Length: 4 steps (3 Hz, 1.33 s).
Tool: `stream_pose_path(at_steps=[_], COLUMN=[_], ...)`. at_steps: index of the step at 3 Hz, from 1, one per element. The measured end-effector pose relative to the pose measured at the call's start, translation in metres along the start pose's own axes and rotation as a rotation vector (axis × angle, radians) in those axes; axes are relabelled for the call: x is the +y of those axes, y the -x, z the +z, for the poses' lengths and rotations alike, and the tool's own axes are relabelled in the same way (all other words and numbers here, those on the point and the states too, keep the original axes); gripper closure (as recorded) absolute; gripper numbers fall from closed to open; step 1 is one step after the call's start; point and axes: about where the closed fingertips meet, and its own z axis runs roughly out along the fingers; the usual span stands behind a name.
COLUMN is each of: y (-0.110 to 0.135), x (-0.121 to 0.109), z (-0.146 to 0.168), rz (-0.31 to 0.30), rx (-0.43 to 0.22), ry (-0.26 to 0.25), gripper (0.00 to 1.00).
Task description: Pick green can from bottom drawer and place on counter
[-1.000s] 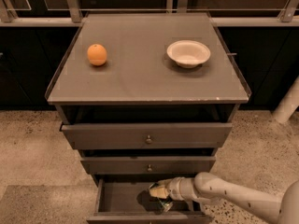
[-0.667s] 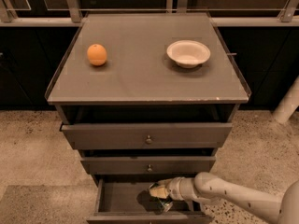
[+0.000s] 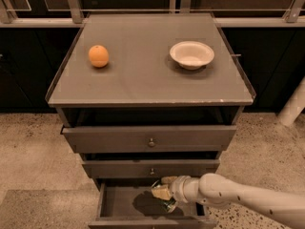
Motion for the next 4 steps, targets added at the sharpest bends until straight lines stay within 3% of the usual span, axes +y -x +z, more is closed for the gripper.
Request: stream_pose_path(at_steps=[1,2,3,4], y=[0.032,0.08,0.114,0.113], x=[0.057,0.101,0.102,0.101], z=[-0.04,-0.084,-0.109,-0.109], rz=[-0.061,-0.143,-0.224,-0.224], rx=[0.0,-0.01,-0.021,-0.021], ry=[-0.01,-0.029,-0.086,-0.087], gripper=[1.0,1.0,1.0,1.0])
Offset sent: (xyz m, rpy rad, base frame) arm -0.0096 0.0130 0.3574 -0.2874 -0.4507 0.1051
